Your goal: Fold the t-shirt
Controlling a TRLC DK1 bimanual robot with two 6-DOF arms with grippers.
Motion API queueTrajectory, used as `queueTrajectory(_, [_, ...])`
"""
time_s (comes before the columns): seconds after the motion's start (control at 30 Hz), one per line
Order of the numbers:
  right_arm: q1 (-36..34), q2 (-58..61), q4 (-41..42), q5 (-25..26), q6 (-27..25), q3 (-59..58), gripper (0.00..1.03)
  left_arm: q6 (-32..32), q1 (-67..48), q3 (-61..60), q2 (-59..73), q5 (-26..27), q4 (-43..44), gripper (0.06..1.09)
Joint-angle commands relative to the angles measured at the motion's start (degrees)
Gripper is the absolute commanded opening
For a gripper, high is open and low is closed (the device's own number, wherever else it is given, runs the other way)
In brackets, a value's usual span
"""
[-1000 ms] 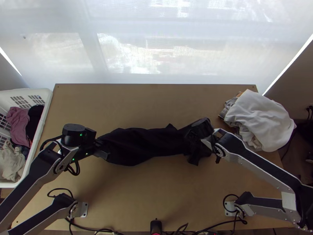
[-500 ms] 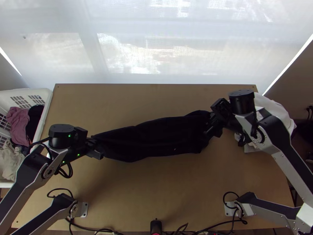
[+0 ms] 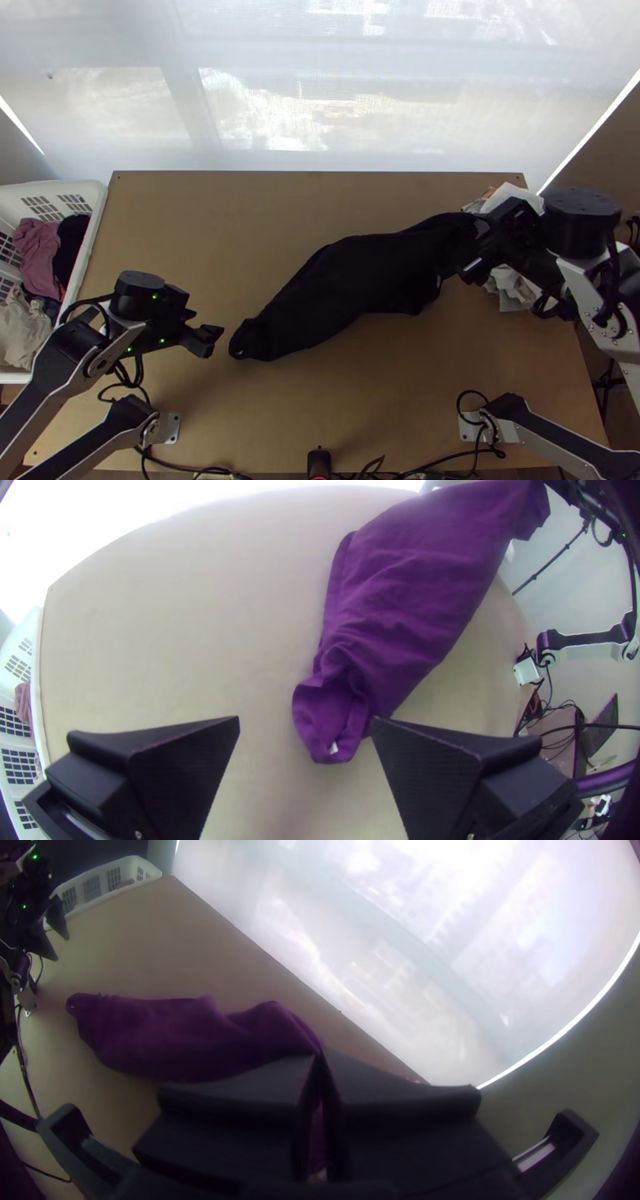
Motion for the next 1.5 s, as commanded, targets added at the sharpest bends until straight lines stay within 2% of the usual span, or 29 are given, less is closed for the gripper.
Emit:
queueTrajectory(0.0, [1.73,-7.53,-1.86,4.03,-5.71,-3.07,0.03,0.01,1.12,2.92,4.41,0.58,0.39,1.04])
queueTrajectory(0.23, [9.03,-15.35,-19.44,4.74,-5.71,-14.76,0.03,0.01,2.35,7.67,15.84,0.58,8.12,1.04])
queueTrajectory(0.33, [9.29,-18.60,-22.25,4.82,-5.27,-19.33,0.03,-1.22,2.35,11.80,22.52,0.58,11.55,1.04])
queueTrajectory(0.57, [6.39,-21.94,-22.16,5.35,-4.22,-25.66,0.03,-4.30,-0.90,22.26,40.45,0.58,17.18,1.04])
queueTrajectory(0.97, [4.37,-21.94,-20.49,5.53,-0.97,-27.06,0.03,-7.90,-10.39,47.57,68.13,0.58,18.23,1.04])
queueTrajectory(1.2, [4.10,-21.86,-20.32,6.49,-1.32,-27.15,0.03,-7.55,-12.41,57.59,77.19,-1.26,17.79,1.04])
queueTrajectory(1.47, [4.02,-21.50,-20.32,7.02,-1.76,-27.42,0.03,-7.11,-12.85,62.07,81.76,-1.26,17.70,1.04])
